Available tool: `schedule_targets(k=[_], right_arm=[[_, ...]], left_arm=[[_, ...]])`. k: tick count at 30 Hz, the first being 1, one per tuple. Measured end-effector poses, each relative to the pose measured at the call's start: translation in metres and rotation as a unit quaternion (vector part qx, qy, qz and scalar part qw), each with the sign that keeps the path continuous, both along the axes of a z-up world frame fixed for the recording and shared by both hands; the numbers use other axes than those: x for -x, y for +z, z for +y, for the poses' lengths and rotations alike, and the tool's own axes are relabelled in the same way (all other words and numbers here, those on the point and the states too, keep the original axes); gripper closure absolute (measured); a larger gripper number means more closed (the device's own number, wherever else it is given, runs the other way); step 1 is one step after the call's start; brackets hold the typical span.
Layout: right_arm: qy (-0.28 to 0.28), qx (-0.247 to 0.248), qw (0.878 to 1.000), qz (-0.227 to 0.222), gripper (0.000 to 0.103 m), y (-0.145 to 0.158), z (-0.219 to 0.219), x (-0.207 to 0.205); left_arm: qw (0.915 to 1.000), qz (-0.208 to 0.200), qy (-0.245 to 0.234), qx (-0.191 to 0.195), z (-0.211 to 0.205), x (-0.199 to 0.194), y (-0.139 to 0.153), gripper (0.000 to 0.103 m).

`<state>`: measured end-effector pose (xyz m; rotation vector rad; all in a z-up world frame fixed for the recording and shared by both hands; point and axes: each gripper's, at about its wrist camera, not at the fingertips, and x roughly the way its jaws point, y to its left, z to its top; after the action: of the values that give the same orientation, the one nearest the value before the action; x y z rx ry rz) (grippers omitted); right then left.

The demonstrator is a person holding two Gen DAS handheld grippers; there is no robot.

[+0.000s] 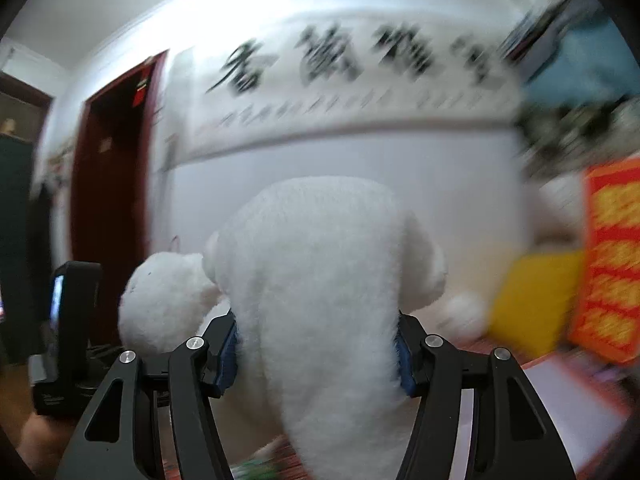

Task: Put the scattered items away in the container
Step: 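Carry both white plush bears into the pink box and open both tools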

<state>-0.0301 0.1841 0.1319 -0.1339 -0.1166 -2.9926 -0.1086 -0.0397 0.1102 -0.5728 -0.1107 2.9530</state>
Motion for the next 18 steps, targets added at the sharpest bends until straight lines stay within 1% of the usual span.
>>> schedule_targets(k=[2,3,4,5,7,9,12,14,16,18], right_arm=[[-0.082,-0.006,0.996,0.029,0.039,0.011,0.031,-0.015],[-0.111,-0.001,0.993,0.033,0.039,0.015,0.049,-0.018],[-0.139,0.004,0.99,0.037,0.039,0.019,0.066,-0.022],[-0.166,0.01,0.985,0.04,0.039,0.023,0.084,-0.026],[-0.188,0.037,0.981,0.032,0.038,0.024,0.118,-0.026],[-0.204,0.058,0.977,0.007,0.038,0.018,0.147,-0.016],[-0.216,0.086,0.972,-0.04,0.038,0.002,0.182,0.011],[-0.198,0.118,0.97,-0.077,0.032,-0.014,0.208,0.032],[-0.178,0.151,0.966,-0.114,0.007,-0.03,0.233,0.053],[-0.172,0.194,0.956,-0.137,0.0,-0.047,0.254,0.068]], left_arm=[[0.999,0.002,-0.044,-0.006,0.04,0.003,0.011,0.015],[0.9981,0.001,-0.061,-0.009,0.055,0.006,0.013,0.015],[0.9969,-0.003,-0.078,-0.011,0.07,0.011,0.012,0.015],[0.9958,-0.017,-0.09,-0.008,0.082,0.019,0.006,0.015],[0.9925,-0.044,-0.114,-0.001,0.106,0.035,-0.006,0.015],[0.9879,-0.072,-0.137,0.006,0.131,0.051,-0.018,0.015],[0.9784,-0.112,-0.173,0.016,0.168,0.075,-0.036,0.014],[0.9704,-0.139,-0.196,0.023,0.192,0.09,-0.048,0.011],[0.961,-0.166,-0.219,0.03,0.217,0.106,-0.06,0.01],[0.9513,-0.19,-0.24,0.036,0.239,0.121,-0.071,0.009]])
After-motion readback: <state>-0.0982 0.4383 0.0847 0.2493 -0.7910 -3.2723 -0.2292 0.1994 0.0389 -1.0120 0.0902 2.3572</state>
